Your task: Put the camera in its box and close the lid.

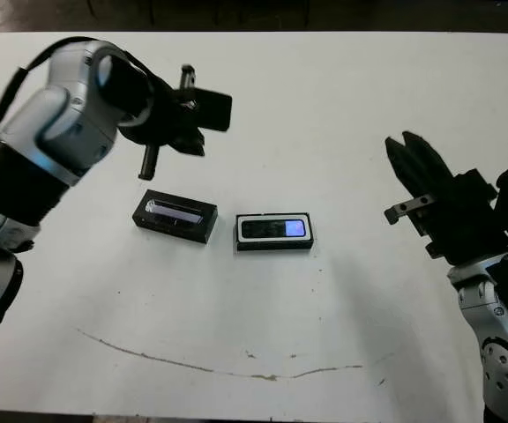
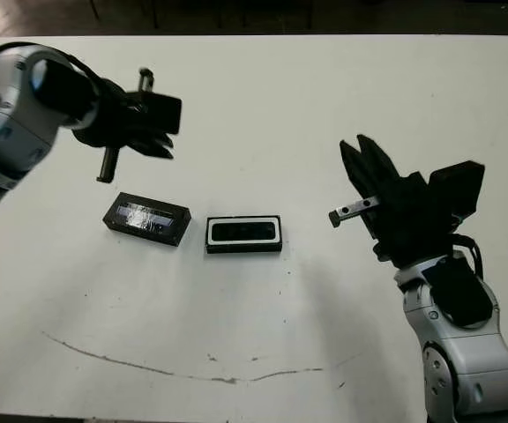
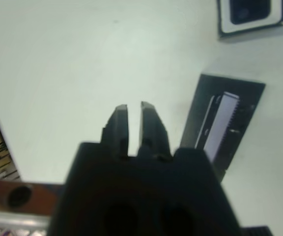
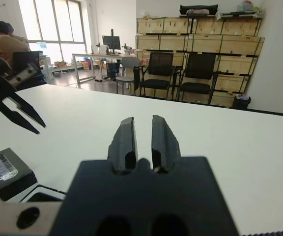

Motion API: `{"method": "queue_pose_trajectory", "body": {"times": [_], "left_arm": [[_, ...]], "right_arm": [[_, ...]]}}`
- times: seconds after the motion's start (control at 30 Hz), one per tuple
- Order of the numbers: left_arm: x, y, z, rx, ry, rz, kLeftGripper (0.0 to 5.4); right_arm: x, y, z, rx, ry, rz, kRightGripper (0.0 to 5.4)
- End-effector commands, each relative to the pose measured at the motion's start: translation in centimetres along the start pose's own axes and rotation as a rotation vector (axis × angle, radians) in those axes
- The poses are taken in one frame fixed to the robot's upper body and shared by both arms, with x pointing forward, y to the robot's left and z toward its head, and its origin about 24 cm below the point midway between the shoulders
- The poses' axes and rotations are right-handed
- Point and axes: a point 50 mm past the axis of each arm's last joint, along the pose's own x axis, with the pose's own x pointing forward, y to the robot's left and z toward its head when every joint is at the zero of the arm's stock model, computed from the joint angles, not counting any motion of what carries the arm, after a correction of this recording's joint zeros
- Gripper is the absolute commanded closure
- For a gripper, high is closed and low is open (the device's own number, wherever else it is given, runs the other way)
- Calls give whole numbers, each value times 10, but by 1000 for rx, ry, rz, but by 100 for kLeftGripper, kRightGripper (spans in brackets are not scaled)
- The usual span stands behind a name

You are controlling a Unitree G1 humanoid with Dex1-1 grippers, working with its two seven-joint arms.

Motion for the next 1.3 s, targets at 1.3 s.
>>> {"method": "queue_pose_trajectory", "body": {"times": [1.3], "left_arm": [[47, -74, 15, 369, 160, -367, 540]], "right_arm": [[0, 3, 2, 4, -29, 9, 537]]}}
